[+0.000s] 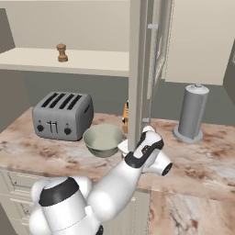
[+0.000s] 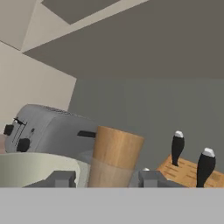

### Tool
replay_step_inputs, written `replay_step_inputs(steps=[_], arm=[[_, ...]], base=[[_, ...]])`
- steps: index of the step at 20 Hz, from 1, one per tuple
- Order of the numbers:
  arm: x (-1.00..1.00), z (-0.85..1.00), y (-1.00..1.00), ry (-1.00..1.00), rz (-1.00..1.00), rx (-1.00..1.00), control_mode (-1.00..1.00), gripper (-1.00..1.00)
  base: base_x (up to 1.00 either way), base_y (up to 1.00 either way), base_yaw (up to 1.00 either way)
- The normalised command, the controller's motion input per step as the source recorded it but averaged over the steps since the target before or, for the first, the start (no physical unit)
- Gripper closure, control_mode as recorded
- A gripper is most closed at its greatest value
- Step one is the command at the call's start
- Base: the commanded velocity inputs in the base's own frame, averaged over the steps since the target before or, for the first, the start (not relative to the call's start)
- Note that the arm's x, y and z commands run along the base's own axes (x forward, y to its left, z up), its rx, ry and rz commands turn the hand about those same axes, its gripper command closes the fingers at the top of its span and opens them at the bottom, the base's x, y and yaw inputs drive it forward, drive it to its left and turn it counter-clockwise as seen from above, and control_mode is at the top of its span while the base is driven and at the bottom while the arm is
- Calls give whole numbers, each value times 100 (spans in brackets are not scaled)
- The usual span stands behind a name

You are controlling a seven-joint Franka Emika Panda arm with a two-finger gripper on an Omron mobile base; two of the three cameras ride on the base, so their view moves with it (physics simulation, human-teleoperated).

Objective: Retrieve the bottle and the shaker from the cabinet and place them next to the mixing bowl on the counter. Then add garlic from the fridge to the mixing bowl.

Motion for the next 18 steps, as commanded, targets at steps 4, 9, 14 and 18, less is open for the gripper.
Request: replay_step_inputs(steps=[4,9,14,18], arm=[[0,-17,-3,0,3,0,-100,100],[4,-20,-14,0,4,1,-100,100],[5,-4,0,-7,1,0,-100,100],[15,0,0,-5,0,10,-100,100]], base=[[0,0,0],[0,0,0],[0,0,0],[0,0,0]])
